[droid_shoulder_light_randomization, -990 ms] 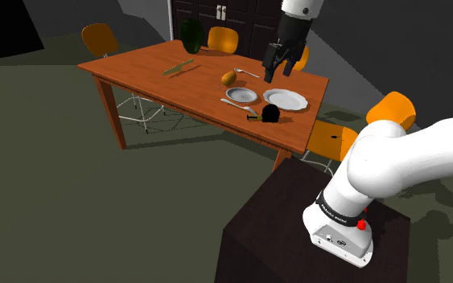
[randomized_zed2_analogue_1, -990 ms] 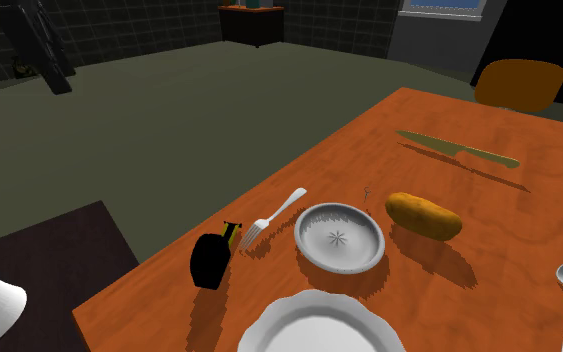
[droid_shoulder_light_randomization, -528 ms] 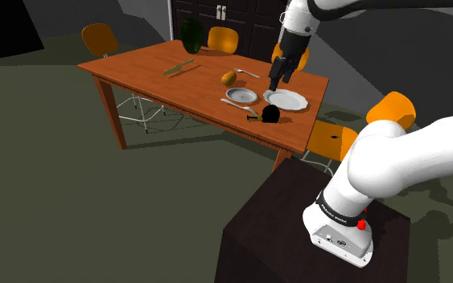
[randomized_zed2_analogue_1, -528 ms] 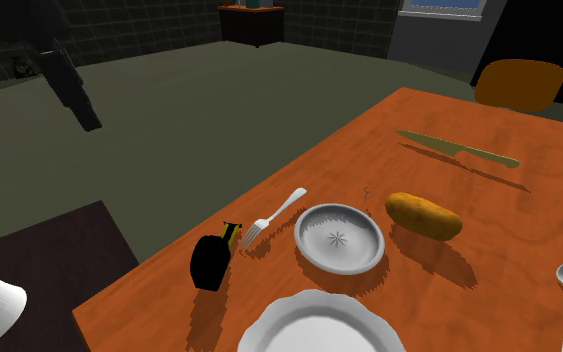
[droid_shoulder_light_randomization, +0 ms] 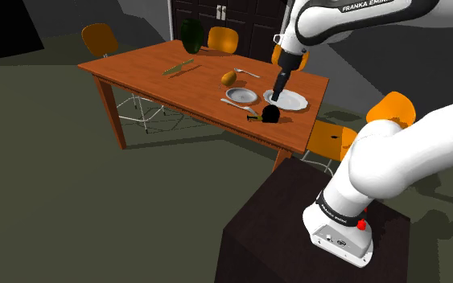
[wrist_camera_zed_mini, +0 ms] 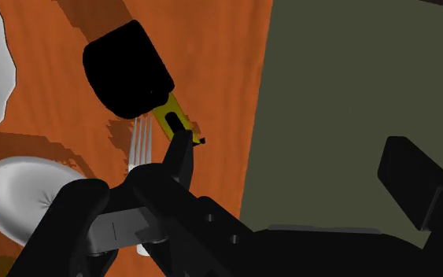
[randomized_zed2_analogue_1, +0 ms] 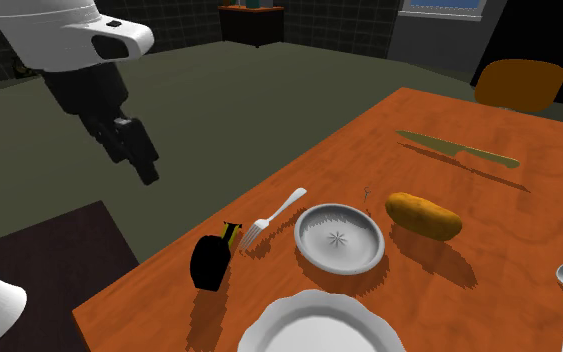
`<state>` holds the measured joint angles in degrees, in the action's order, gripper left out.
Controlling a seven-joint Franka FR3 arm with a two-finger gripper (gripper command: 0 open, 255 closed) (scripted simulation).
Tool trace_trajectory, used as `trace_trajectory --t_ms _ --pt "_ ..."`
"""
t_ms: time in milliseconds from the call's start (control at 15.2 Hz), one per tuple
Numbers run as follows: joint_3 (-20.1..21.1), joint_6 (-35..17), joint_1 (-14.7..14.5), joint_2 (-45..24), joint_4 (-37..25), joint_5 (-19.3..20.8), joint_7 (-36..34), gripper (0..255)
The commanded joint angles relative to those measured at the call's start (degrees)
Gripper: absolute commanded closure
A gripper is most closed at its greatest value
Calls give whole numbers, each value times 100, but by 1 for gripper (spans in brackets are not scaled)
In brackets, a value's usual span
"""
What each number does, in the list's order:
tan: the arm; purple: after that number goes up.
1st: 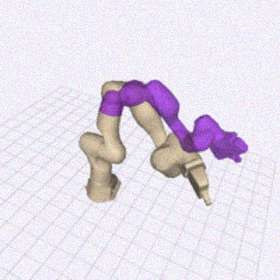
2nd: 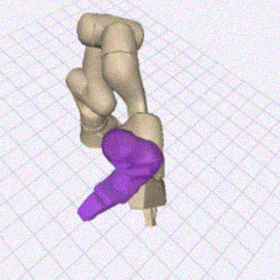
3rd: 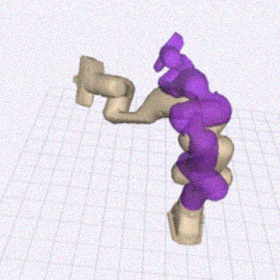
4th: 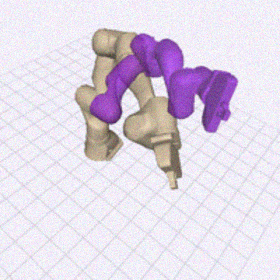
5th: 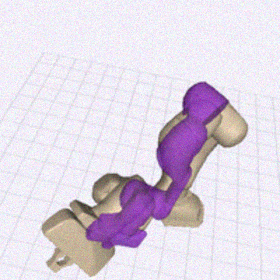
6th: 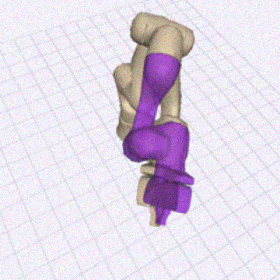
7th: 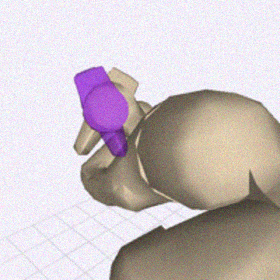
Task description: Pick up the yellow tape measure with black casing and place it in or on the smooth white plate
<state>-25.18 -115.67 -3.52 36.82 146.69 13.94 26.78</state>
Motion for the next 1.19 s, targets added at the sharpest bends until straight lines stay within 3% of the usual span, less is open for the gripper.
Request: trace_trajectory --t_ms 0,330,594,1122 --pt "-381 -328 -97 -347 -54 79 602 0" --pt "-1317 -1103 -567 -1459 -415 -120 2098 0" --pt "-2093 -1636 -1116 -2588 -873 -845 3577 0" --pt "-2304 -2261 -1305 -3283 -747 -1522 4173 0"
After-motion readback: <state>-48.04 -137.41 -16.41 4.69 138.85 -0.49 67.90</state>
